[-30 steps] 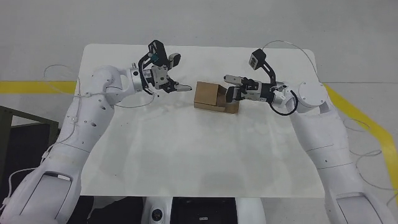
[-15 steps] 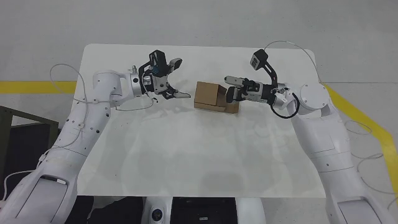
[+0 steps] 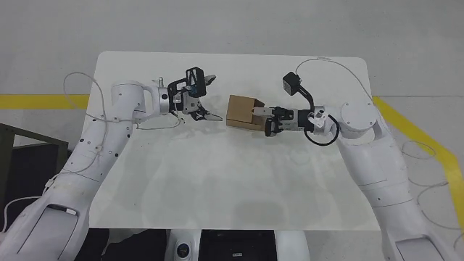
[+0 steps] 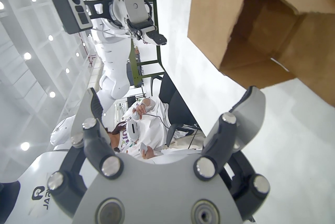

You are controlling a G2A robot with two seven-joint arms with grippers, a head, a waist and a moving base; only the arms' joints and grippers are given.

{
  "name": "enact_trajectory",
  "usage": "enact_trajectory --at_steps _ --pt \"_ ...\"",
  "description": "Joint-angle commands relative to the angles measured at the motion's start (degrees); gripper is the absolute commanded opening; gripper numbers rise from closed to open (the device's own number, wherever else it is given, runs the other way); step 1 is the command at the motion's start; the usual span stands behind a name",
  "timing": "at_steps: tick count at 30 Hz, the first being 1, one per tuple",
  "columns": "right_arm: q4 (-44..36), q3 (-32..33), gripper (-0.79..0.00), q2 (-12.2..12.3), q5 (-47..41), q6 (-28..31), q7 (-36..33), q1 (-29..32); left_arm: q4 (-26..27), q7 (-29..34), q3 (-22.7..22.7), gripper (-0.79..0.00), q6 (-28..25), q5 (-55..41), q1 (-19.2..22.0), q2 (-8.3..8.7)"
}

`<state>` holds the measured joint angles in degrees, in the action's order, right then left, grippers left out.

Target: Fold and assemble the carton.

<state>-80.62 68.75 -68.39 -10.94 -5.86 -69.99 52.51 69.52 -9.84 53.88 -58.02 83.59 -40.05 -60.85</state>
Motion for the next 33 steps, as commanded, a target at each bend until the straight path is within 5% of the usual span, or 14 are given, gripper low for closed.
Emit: enact_trajectory --at_steps 1,24,33 --pt "-0.65 0.14 0.000 0.17 0.00 -0.81 0.21 0.74 0.04 -1.07 -1.29 0.000 0.02 1.86 0.25 -0.07" --pt "5.10 -4.04 0.000 -0.19 -3.11 3.21 4.90 -0.37 -11.11 -7.94 -13.37 0.000 2.60 5.41 8.31 -5.32" --pt "11.81 -6.17 0.000 -0.95 -6.01 10.07 3.87 -3.62 -14.76 -10.39 -15.32 0.000 2.29 3.78 9.25 -7.07"
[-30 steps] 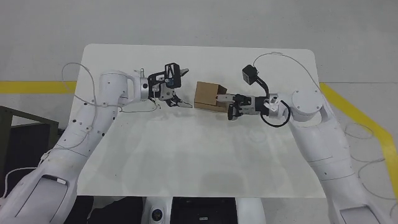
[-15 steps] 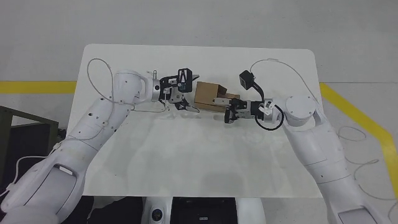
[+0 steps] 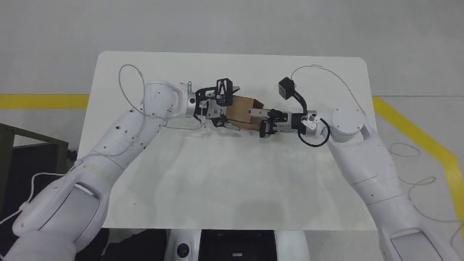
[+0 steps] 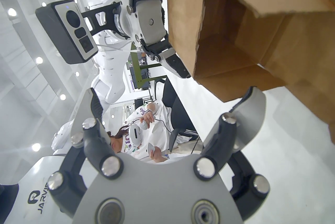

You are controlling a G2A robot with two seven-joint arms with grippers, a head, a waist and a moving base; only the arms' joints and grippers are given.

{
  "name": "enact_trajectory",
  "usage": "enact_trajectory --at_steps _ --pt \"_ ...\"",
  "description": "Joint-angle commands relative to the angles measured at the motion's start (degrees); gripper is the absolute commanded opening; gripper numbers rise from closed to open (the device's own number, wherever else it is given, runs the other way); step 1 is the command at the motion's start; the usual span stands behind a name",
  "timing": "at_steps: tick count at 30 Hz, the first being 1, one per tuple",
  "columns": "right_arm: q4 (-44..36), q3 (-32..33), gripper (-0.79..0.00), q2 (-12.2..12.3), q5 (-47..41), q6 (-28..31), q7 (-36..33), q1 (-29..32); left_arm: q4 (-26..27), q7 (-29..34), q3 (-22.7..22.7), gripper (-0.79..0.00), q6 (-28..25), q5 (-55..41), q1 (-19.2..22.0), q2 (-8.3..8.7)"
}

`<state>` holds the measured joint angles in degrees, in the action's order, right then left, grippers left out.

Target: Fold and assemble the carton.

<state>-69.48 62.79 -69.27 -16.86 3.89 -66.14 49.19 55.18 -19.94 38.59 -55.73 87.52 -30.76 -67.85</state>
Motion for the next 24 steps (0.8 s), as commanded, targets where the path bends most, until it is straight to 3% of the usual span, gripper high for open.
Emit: enact_trajectory --at_steps 1,24 --pt "1.52 -0.56 0.000 -0.18 -0.22 0.79 0.04 -0.73 -0.93 -0.64 -0.04 0.000 0.05 -0.35 -0.06 -0.16" --pt "16.68 -7.14 0.000 -3.83 -9.53 10.20 -2.97 -9.46 -5.44 -9.39 -0.70 0.000 -0.36 2.16 -0.22 -1.07"
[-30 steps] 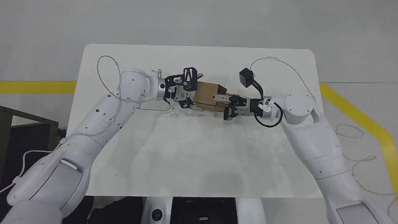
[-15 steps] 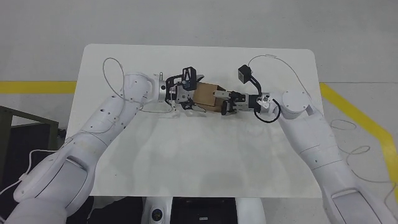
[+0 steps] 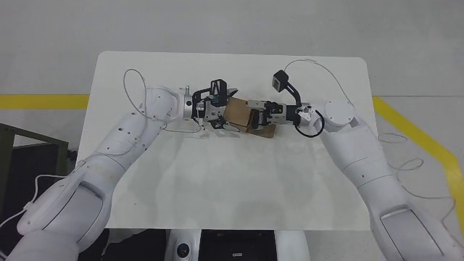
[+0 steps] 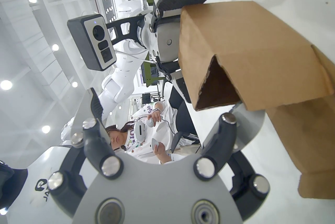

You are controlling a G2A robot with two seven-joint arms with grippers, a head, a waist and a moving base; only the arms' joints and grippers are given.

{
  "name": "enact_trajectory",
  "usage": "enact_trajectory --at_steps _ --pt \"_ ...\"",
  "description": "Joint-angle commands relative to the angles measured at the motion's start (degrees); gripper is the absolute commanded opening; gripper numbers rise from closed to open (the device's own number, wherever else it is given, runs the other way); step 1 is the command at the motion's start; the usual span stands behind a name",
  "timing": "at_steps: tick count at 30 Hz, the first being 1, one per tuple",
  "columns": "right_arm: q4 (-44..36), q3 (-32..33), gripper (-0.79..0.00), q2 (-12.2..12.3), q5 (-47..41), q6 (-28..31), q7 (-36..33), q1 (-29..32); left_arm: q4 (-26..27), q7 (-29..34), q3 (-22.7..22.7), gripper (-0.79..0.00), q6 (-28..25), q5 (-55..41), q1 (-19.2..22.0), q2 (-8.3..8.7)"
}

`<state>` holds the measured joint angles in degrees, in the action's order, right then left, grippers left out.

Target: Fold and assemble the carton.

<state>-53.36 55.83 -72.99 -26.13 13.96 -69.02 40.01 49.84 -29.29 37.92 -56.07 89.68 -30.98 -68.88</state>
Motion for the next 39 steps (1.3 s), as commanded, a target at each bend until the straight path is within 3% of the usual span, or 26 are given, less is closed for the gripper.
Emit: enact_trajectory --at_steps 1,18,24,34,39 --pt "1.30 -0.46 0.000 -0.31 -0.58 0.31 -0.19 -0.63 -0.22 -0.14 -0.07 0.000 -0.08 -0.06 -0.02 -0.10" --pt "7.32 -3.95 0.000 -2.85 -1.85 3.22 0.07 -4.18 -1.46 1.89 0.58 0.000 -0.38 -2.61 -0.57 -0.85" --pt "4.39 -1.68 0.000 -1.44 1.64 2.19 0.69 -2.96 -1.72 2.74 1.55 0.000 0.01 -3.78 -0.94 -0.79" --pt "-7.13 6.98 0.000 2.74 7.54 -1.57 3.84 4.53 -0.95 4.58 3.24 0.000 -0.01 -5.25 -1.79 -0.45" --pt "-8.58 8.90 0.000 3.44 8.71 -0.52 5.35 5.38 -0.18 5.41 3.84 0.000 -0.11 -5.44 -2.13 -0.30"
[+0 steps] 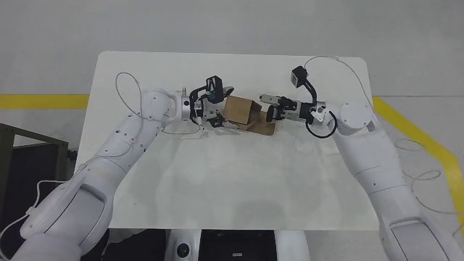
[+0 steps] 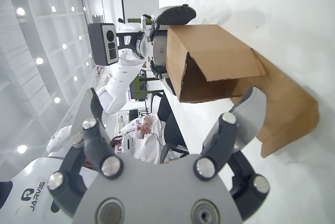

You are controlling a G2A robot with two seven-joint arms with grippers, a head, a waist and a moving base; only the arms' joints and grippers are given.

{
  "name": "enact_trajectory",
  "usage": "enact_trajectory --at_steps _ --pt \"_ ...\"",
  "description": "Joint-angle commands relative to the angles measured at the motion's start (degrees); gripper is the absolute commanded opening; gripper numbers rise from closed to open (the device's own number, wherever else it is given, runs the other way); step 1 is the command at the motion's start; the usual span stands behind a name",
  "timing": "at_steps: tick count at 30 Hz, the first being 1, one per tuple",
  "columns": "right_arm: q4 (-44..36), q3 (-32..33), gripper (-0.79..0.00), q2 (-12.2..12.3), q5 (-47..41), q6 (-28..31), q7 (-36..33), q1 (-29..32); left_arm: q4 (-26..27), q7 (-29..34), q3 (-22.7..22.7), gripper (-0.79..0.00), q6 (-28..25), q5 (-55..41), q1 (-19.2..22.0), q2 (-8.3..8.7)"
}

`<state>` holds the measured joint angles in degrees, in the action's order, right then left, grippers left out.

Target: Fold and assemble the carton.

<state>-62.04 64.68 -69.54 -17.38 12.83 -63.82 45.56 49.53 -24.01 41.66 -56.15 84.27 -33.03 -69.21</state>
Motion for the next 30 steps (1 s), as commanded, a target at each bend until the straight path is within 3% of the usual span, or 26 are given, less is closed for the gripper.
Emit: enact_trajectory --at_steps 1,15,30 --pt "0.49 -0.04 0.000 -0.05 -0.07 1.45 0.12 -0.50 0.26 0.27 0.21 0.000 -0.05 -0.07 -0.14 0.05" --pt "10.53 -7.17 0.000 -2.63 -1.36 10.61 -6.10 -8.62 1.17 1.57 1.17 0.000 -0.52 -0.36 -0.73 0.13" --pt "8.99 -8.96 0.000 -3.40 -4.44 7.66 -4.70 -6.22 1.67 2.02 1.85 0.000 -0.58 -0.03 -1.12 0.13"
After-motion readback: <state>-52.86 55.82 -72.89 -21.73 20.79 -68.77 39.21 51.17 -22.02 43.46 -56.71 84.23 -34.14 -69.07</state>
